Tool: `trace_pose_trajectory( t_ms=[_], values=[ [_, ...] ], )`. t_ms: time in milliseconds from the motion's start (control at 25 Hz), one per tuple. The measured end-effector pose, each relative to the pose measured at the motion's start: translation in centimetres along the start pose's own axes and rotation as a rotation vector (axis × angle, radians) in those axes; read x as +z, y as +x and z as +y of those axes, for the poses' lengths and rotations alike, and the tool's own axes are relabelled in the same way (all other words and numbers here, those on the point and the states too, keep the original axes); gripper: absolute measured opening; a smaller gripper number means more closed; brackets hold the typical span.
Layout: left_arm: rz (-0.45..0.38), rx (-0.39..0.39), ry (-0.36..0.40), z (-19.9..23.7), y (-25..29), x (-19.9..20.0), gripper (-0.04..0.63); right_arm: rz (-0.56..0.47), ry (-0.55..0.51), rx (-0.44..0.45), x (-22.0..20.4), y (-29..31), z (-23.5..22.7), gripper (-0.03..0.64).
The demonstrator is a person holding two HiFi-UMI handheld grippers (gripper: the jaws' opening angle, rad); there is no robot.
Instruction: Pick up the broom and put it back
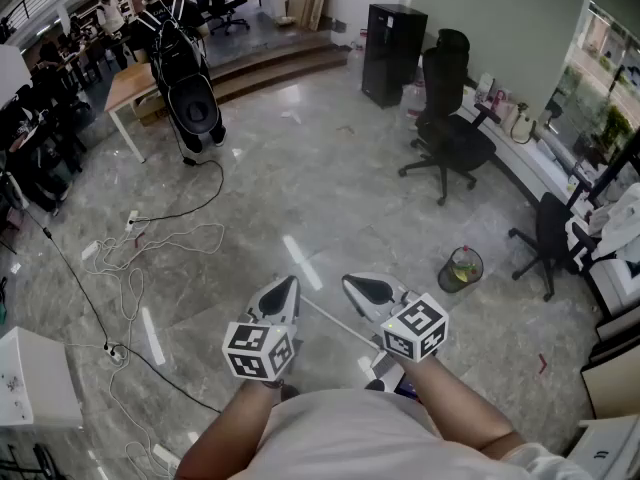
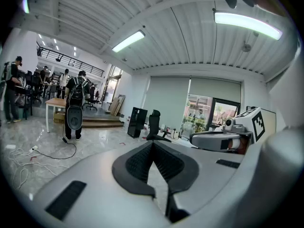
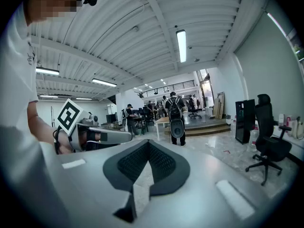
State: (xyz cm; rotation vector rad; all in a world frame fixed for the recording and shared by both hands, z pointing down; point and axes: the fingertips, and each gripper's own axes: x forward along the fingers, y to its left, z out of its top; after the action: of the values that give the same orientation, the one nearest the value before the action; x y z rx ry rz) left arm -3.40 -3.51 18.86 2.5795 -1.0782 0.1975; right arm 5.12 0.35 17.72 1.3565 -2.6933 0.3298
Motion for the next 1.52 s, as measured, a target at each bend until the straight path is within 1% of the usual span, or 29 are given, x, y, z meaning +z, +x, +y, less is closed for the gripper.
trace_pose_trajectory(
  t_ms=[240,480,600,680,840,960,1080,1200,1320,1400,1520],
  values=[
    [0.01,-0.001,-0.006,0.0,0.4,0.1,0.005,0.006,0.006,-0.004,0.1,0.0,-0.4,0.0],
    [0.025,-0.001,-0.015,0.1,0.5,-0.9,0.004,0.011,0.019,-0.007,-0.6,0.0,-0.6,0.001],
    [0.038,-0.001,-0.016,0.1,0.9,-1.8,0.005,0.026,0.032,0.003,-1.7,0.2,-1.1,0.002],
    [0.055,0.003,-0.022,0.2,1.1,-2.8,0.005,0.053,0.039,0.018,-3.0,0.6,-1.6,0.002],
    [0.118,0.012,-0.033,1.5,1.8,-6.1,0.005,0.151,0.023,0.031,-6.7,2.3,-3.5,0.004],
    [0.163,0.035,-0.054,3.4,2.8,-9.8,0.005,0.243,0.008,0.053,-10.6,4.4,-6.1,0.024],
    [0.216,0.057,-0.093,4.9,4.3,-14.5,0.005,0.342,0.017,0.077,-16.1,6.3,-9.3,0.036],
    [0.27,0.073,-0.123,6.5,6.3,-19.6,0.005,0.44,0.044,0.101,-23.1,8.2,-12.3,0.058],
    [0.316,0.078,-0.136,8.1,8.8,-24.7,0.005,0.529,0.097,0.132,-30.6,10.5,-14.5,0.081],
    [0.327,0.082,-0.145,9.7,10.6,-27.9,0.005,0.584,0.106,0.157,-35.6,12.4,-15.9,0.088],
    [0.34,0.093,-0.176,12.6,12.6,-32.9,0.005,0.674,0.094,0.205,-43.5,15.7,-17.1,0.095]
  ],
)
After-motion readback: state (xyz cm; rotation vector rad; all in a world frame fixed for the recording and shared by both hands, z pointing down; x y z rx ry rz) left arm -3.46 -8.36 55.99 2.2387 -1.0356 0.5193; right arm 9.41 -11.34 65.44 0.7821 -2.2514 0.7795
